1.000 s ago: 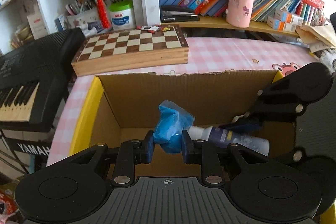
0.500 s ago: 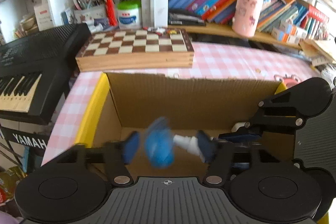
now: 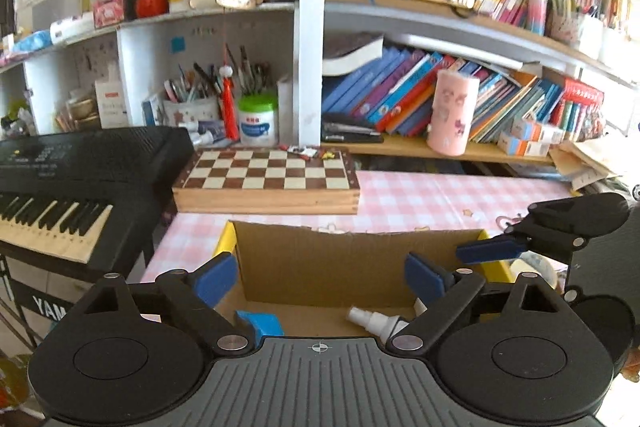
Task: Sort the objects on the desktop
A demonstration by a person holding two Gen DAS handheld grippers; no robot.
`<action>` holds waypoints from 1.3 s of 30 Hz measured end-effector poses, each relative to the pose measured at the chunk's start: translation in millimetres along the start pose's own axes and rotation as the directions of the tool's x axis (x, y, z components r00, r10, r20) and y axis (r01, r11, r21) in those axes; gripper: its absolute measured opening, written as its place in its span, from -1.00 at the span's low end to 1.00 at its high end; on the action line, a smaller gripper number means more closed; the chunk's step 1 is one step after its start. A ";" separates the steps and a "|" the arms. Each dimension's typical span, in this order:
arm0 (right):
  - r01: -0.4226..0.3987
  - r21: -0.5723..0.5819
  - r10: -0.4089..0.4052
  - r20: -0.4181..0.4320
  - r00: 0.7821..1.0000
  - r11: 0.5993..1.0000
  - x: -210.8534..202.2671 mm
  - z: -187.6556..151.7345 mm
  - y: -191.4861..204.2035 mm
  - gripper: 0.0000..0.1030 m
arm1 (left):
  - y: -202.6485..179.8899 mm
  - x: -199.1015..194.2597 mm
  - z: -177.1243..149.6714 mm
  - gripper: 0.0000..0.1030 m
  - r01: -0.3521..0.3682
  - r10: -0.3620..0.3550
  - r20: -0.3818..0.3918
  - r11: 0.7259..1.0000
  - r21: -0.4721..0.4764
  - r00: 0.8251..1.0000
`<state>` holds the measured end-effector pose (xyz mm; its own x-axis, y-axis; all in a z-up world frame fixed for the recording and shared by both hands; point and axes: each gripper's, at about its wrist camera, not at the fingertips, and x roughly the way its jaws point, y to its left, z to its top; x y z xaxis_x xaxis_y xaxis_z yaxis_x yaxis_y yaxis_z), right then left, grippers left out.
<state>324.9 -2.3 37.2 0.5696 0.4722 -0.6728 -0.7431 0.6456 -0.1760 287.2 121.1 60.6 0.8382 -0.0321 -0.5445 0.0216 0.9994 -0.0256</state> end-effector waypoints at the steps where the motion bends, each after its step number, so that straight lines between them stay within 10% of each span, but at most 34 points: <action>1: 0.008 0.016 -0.008 0.008 1.000 1.000 -4.3 -0.7 -1.5 0.24 | -0.2 -3.2 -0.3 0.82 0.000 0.000 0.002 1.000 0.002 1.000; 39: 0.309 0.466 -0.399 0.107 0.911 0.829 -177.0 -110.4 87.9 0.40 | -16.0 -183.8 -94.8 0.85 -0.052 0.059 0.155 0.997 -0.048 0.986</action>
<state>120.0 -95.4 61.5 0.8529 0.2363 -0.4655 -0.2763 0.9609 -0.0185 81.1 110.1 81.6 0.9122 0.0290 -0.4087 -0.0486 0.9981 -0.0375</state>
